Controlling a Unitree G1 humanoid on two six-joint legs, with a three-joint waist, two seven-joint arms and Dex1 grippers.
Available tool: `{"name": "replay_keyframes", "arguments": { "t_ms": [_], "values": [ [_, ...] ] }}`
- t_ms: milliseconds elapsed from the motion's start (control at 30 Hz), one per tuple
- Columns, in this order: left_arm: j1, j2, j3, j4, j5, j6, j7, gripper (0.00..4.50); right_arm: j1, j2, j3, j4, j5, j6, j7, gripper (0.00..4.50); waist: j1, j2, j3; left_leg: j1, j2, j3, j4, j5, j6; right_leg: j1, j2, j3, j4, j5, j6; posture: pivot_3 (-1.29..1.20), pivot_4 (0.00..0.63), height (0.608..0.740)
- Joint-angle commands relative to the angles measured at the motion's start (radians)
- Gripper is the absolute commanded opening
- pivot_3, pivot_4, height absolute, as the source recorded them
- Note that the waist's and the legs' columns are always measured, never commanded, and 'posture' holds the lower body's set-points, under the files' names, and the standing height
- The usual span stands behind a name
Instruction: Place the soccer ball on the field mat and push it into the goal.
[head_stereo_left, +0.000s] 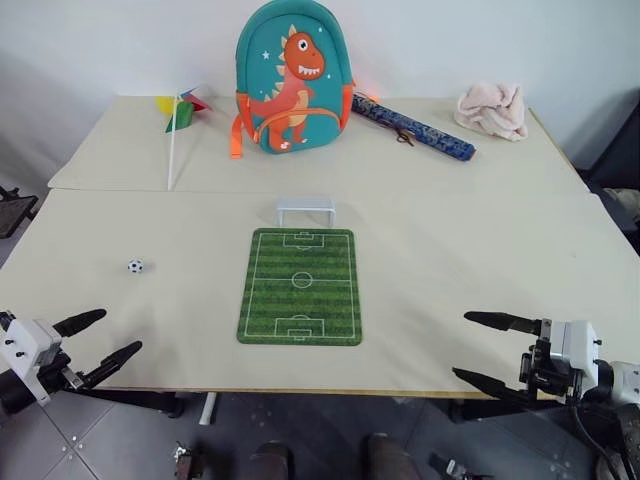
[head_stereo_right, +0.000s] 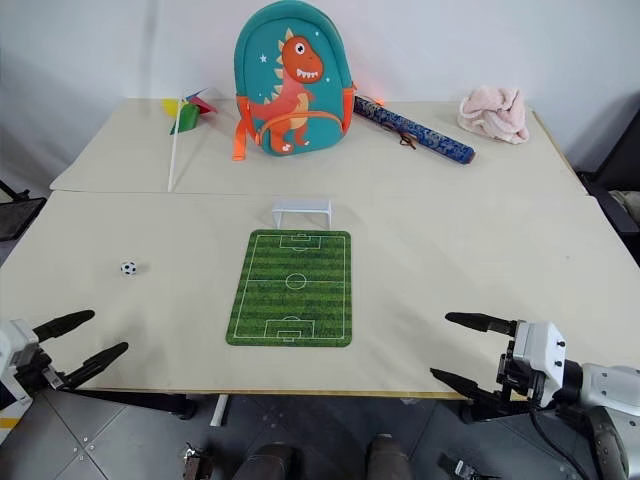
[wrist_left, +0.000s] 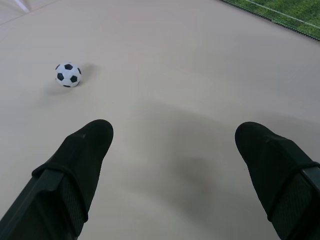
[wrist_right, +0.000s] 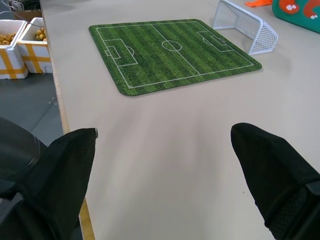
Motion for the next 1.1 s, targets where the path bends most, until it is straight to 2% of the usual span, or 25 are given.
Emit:
{"name": "replay_keyframes", "arguments": {
  "t_ms": [33,300,433,633,800,933,1100],
  "values": [
    [-0.011,0.021,0.021,0.019,0.024,-0.034,0.029,4.47,-0.005,0.006,-0.005,0.006,0.006,-0.021,0.010,4.50,0.000,0.000,0.000,0.000,0.000,0.000,0.000,0.000,0.000,0.000,0.000,0.000,0.000,0.000,0.000,0.00,0.150,0.740],
    [0.006,0.005,0.085,0.027,-0.053,0.058,0.040,4.47,-0.036,0.032,0.025,-0.023,0.052,0.009,0.007,4.50,-0.003,0.000,0.000,0.000,0.001,0.000,0.001,0.000,0.000,0.000,0.000,0.000,0.001,0.000,0.000,0.00,0.150,0.740],
    [-0.019,-0.059,0.185,0.060,-0.120,0.110,0.178,4.47,-0.074,0.087,0.073,-0.150,0.151,0.108,-0.064,4.50,-0.002,0.000,0.000,0.000,0.003,0.000,0.001,0.000,0.000,0.000,0.000,0.000,0.001,0.000,0.000,0.00,0.150,0.740],
    [-0.013,-0.190,0.254,0.013,-0.172,0.132,0.326,4.47,-0.116,0.206,0.103,-0.240,0.224,0.079,-0.079,4.50,0.001,-0.001,-0.001,-0.001,0.002,-0.001,0.004,0.000,0.000,0.000,0.000,0.000,0.002,0.000,0.001,0.00,0.150,0.740],
    [-0.038,-0.264,0.146,-0.099,-0.131,0.154,0.386,4.47,-0.103,0.220,0.122,-0.221,0.190,0.066,-0.063,4.50,0.015,-0.004,-0.002,-0.002,0.001,-0.003,0.006,0.000,0.000,0.001,-0.001,-0.001,0.002,0.000,0.001,0.00,0.150,0.740],
    [-0.118,-0.251,0.074,-0.140,-0.093,0.180,0.435,4.47,-0.098,0.215,0.122,-0.202,0.171,0.042,-0.040,4.50,0.023,-0.005,-0.003,-0.002,0.000,-0.003,0.009,0.000,-0.001,0.002,0.000,-0.001,0.003,0.001,0.001,0.00,0.150,0.740],
    [-0.327,-0.187,-0.021,-0.082,0.013,0.231,0.555,4.47,-0.081,0.212,0.130,-0.185,0.159,0.032,-0.016,4.50,0.025,-0.005,-0.003,-0.002,-0.002,-0.003,0.009,0.001,-0.001,0.000,0.001,-0.001,0.004,0.001,0.001,0.00,0.150,0.740]
  ]
}}
